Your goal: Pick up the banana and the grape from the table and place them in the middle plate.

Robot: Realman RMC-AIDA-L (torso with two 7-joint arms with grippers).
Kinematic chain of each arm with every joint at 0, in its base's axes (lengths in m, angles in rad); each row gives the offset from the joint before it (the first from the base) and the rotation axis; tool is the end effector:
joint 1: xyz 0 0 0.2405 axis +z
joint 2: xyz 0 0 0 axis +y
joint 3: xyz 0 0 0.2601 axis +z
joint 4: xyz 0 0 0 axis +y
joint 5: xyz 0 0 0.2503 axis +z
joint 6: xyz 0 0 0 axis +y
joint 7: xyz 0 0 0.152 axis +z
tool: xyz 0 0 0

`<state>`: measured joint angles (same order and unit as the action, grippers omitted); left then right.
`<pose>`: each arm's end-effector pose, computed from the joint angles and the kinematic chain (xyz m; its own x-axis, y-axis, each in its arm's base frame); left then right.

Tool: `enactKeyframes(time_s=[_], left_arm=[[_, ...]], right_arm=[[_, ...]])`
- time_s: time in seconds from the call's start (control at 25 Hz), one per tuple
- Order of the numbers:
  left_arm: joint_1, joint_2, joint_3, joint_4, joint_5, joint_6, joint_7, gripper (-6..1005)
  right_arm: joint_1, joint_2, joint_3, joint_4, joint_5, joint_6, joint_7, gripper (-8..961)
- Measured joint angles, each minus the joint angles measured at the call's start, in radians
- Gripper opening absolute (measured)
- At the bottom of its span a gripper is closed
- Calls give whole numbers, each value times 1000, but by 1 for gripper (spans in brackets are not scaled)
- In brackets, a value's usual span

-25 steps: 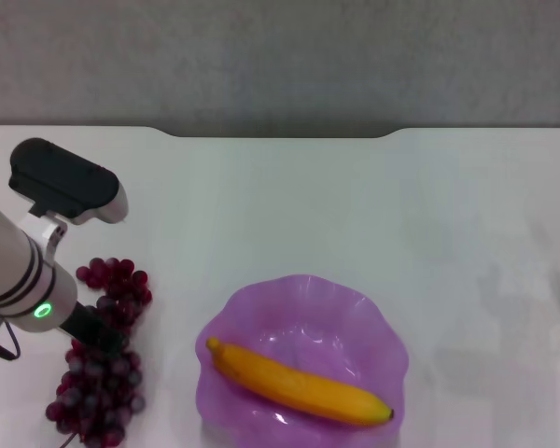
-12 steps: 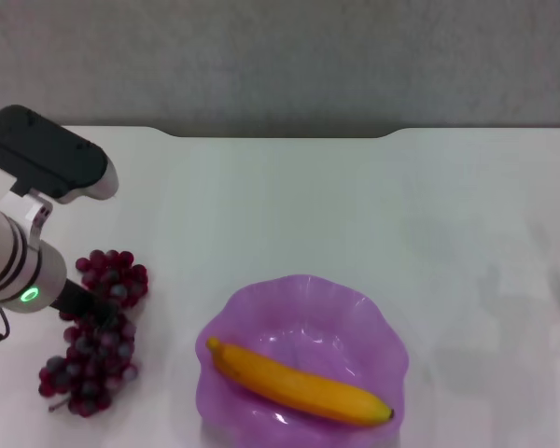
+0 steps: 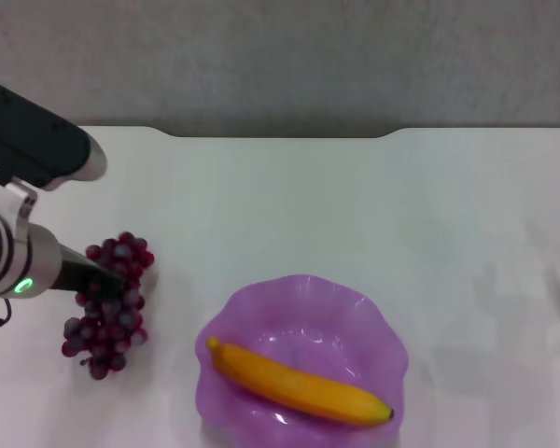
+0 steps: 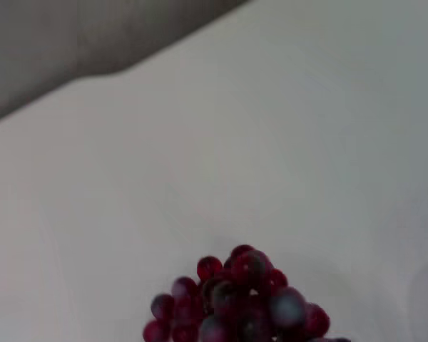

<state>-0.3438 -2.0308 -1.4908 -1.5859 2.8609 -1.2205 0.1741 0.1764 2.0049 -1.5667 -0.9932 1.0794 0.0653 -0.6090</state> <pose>-0.2034 0.3919 0.0090 0.6942 0.7186 0.0408 0.4938 -0.4342 -0.7534 0.3701 0.4055 0.0304 0.5452 -0.4404 -0.7133 -0.7647 0.0873 -0.6384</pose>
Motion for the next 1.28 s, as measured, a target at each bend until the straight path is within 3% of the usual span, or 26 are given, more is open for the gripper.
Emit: enactKeyframes(time_s=[0.24,0.64,0.88,1.28], left_arm=[[95,2,0,-137,-5,114,35,212],[169,3,-13,-221,-12,294,75,209],[249,2,0,-309,-22,421,95,210],[327,4,-6,-398,-214,546,254,207]], right_arm=[[0,0,4,-2,-1,10,0,861],[3,-2,10,1,-1,25,0,861],[3,-2,10,0,-1,26,0,862],[2,-2,12,0,-1,40,0,862]])
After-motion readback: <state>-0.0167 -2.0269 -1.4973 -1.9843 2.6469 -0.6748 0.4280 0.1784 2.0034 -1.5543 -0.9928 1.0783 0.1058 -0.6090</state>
